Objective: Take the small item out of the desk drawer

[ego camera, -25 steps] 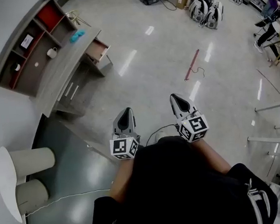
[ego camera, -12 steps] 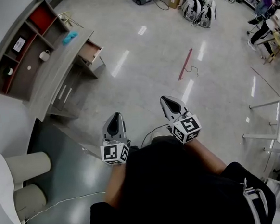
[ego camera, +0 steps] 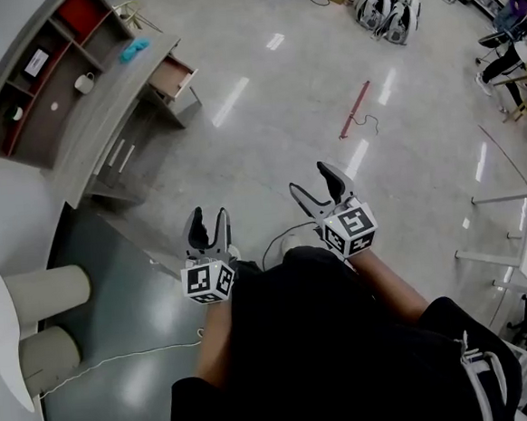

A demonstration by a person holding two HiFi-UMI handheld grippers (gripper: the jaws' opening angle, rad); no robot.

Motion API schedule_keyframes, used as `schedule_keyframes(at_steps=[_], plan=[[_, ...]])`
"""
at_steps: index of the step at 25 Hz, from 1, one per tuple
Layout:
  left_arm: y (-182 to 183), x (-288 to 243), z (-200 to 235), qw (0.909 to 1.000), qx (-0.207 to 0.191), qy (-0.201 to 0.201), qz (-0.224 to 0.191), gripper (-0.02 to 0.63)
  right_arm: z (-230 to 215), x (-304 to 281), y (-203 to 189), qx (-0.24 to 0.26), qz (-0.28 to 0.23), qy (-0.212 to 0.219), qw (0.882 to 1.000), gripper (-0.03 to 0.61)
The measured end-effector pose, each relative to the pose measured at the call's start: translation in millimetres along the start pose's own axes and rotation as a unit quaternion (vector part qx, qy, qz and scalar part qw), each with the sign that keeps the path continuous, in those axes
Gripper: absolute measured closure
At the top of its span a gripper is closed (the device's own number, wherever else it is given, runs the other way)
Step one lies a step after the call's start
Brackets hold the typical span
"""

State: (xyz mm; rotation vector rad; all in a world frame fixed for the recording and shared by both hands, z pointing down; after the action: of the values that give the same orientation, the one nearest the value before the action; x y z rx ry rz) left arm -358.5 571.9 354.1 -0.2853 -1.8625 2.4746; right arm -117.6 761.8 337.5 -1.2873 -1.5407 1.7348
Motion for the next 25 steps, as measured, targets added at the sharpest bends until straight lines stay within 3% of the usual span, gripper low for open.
schedule_keyframes(at_steps=[11,18,25], plan=[[-23,-15,-17,0.9999,0.010,-0.002,0.013,0.383,-26,10,-20,-0.008,0.023,-0.001,1.000,0.265],[-15,-26,-28,0.9999,0.001,-0.007,0.015,0.383,-42,10,-20,-0.017,0.025,-0.013,0.999,0.267],[-9,-47,-5,0.9999,-0.003,-0.009,0.013,0.383,-38,-20,-13,-0.026,0.023,-0.008,0.999,0.267]])
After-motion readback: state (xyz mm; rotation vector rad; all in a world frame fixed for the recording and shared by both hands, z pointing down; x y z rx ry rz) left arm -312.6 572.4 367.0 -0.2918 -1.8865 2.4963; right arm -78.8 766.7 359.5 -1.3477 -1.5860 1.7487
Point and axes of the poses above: the fingertips, and each gripper's own axes: x backward along the fingers, z to its left, y out of its top, the point moved 10 cm from there along x, backward along the fingers, and after that the axes turned 14 degrees about -y, right-handed, at the moved point
